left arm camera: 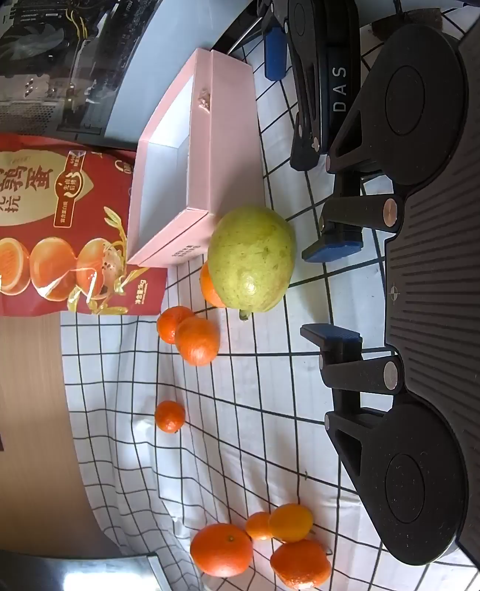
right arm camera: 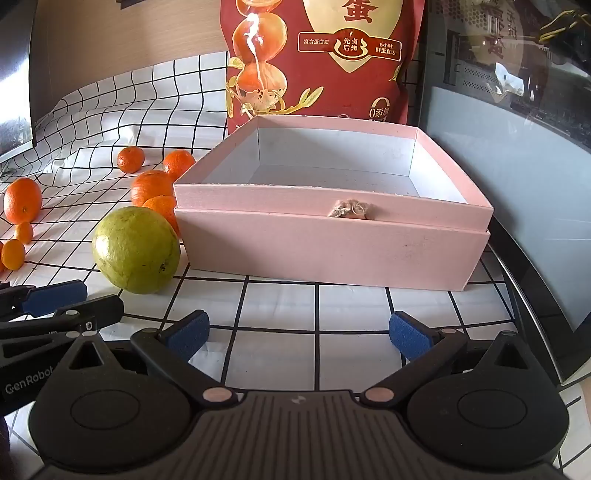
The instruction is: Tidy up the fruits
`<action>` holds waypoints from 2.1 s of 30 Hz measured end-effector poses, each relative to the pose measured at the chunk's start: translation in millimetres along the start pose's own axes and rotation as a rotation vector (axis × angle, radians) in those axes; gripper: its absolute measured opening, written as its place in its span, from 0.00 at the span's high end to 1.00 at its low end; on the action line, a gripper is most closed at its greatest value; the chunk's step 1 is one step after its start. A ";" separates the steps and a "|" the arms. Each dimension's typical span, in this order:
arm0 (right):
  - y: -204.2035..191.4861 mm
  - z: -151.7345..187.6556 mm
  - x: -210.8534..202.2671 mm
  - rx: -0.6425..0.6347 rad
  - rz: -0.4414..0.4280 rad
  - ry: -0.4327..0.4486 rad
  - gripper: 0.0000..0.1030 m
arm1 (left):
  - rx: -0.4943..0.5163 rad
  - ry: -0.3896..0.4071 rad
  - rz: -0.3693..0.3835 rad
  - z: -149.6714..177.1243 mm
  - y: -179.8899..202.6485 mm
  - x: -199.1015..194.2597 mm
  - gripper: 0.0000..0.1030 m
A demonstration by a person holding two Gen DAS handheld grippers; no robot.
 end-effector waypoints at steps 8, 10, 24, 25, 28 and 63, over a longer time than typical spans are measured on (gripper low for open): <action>0.1 0.2 0.2 0.000 0.000 0.001 0.00 | -0.009 0.000 0.007 -0.1 0.5 -0.1 0.60; 0.1 0.3 0.2 0.000 0.000 0.001 0.00 | -0.012 0.000 0.009 -0.7 1.1 -0.6 0.60; 0.0 0.4 0.3 0.000 0.000 0.001 0.00 | -0.018 -0.001 0.013 -0.6 -0.9 -0.3 0.60; 0.0 0.4 0.3 0.000 0.000 0.001 0.00 | -0.017 0.000 0.013 -0.5 -0.9 -0.3 0.60; 0.0 0.5 0.2 0.000 0.000 0.001 0.00 | -0.011 0.000 0.007 -0.1 0.3 -0.7 0.60; 0.0 0.5 -0.1 0.000 0.000 0.001 0.00 | -0.008 0.000 0.005 0.2 0.3 -0.5 0.60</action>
Point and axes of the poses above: each gripper's, at about its wrist camera, not at the fingertips, and x roughly the way its jaws point, y to its right, z to its underside, the point moved 9 cm from there along x, roughly the way its jaws point, and after that the axes turned 11 degrees about -x, right-handed, at the moved point
